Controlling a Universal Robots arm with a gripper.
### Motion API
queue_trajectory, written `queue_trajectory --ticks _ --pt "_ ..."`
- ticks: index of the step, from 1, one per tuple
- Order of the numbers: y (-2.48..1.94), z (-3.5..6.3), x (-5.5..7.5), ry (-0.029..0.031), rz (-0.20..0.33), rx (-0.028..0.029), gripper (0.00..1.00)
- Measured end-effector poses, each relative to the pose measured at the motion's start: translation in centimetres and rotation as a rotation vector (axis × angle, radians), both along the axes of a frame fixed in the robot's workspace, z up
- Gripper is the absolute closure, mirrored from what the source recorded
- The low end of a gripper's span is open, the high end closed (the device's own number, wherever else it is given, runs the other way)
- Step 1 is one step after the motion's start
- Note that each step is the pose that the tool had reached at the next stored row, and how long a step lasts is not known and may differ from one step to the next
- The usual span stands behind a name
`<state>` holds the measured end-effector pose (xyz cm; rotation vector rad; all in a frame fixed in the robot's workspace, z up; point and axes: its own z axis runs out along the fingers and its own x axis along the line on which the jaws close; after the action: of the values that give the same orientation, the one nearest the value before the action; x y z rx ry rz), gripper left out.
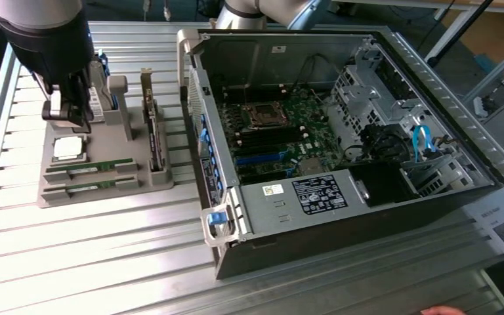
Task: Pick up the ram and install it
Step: 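Pick up the ram and move it above insertion slot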
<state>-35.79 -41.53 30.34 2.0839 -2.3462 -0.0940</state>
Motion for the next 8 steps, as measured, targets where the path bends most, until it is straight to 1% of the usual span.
queue_trajectory --ticks 8 --pt "-0.13 -1.04 -0.03 -0.0001 0.0 0.0 0.7"
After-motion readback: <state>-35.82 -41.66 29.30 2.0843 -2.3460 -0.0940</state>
